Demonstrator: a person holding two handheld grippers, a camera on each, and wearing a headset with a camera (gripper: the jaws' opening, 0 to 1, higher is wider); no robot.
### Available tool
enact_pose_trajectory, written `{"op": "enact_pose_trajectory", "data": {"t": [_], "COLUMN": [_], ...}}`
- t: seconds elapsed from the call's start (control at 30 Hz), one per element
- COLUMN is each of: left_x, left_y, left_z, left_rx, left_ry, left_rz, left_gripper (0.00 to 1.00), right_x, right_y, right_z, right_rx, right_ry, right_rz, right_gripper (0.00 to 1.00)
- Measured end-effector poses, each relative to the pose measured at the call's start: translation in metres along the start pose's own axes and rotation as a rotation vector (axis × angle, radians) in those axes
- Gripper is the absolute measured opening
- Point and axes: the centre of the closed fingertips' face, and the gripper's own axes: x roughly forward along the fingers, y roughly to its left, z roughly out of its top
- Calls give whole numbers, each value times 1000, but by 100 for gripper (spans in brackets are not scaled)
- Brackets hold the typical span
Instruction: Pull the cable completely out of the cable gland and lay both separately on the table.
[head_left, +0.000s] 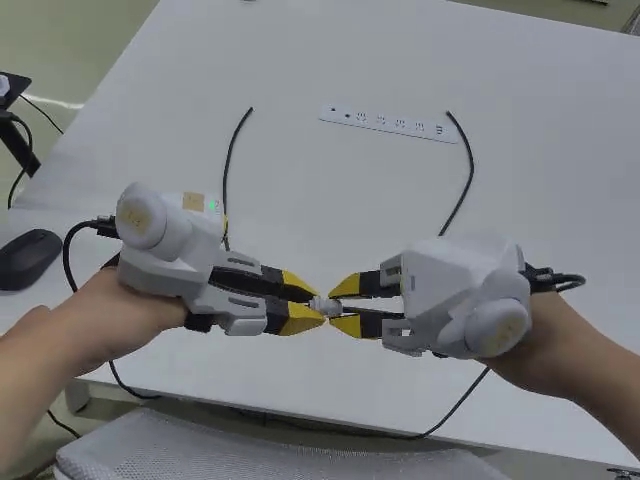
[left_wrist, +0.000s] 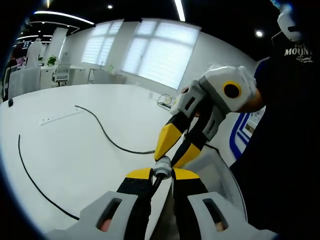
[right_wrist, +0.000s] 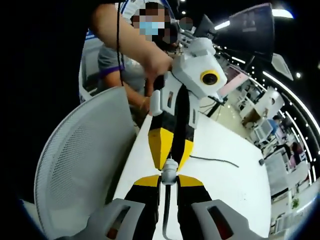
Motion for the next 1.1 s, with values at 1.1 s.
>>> {"op": "enact_pose_trajectory", "data": {"t": [1.1], "left_x": [-11], "left_y": [-9], "left_z": [-10], "left_rx": [259], "left_ry": [59], "left_rz": [-11], "left_gripper": [15], "right_x": [-7], "right_y": [-6], "right_z": [5], "right_rx": [1170], "right_ry": [-256], "right_rz": [551], "right_gripper": [20]}}
